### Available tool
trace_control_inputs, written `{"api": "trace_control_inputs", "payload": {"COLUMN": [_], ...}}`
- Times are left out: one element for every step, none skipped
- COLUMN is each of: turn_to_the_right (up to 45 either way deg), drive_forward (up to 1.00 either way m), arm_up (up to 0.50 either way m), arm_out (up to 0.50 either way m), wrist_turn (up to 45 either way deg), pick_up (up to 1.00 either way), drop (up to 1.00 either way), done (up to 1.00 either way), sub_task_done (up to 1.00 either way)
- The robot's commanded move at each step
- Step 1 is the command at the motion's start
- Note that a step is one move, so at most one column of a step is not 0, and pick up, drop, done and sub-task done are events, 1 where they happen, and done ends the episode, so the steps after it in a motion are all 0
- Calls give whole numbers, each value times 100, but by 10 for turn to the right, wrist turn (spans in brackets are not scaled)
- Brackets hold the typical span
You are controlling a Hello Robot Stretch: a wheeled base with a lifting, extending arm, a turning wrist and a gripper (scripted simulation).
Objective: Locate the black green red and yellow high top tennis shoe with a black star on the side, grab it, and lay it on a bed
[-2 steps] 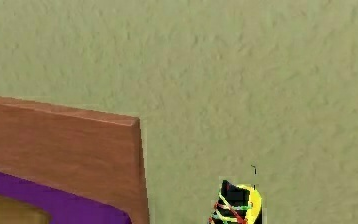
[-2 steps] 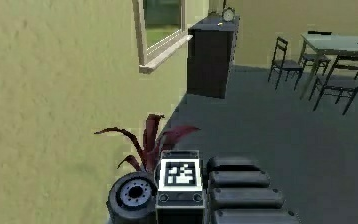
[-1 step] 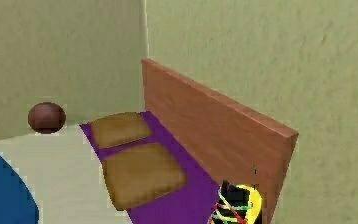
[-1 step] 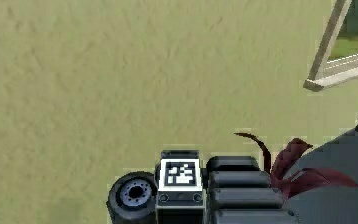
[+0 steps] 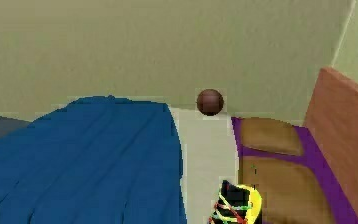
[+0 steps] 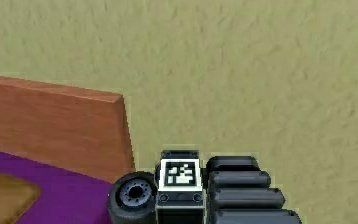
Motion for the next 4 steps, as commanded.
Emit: {"api": "trace_control_inputs", "payload": {"turn_to_the_right": [-450,-60,0,-450], "drive_forward": [0,0,25,0], "arm_up": [0,0,0,0], "arm_out": [0,0,0,0], "wrist_turn": [0,0,0,0], "pick_up": [0,0,0,0], "drop": [0,0,0,0], "done": [0,0,0,0], "sub_task_done": [0,0,0,0]}}
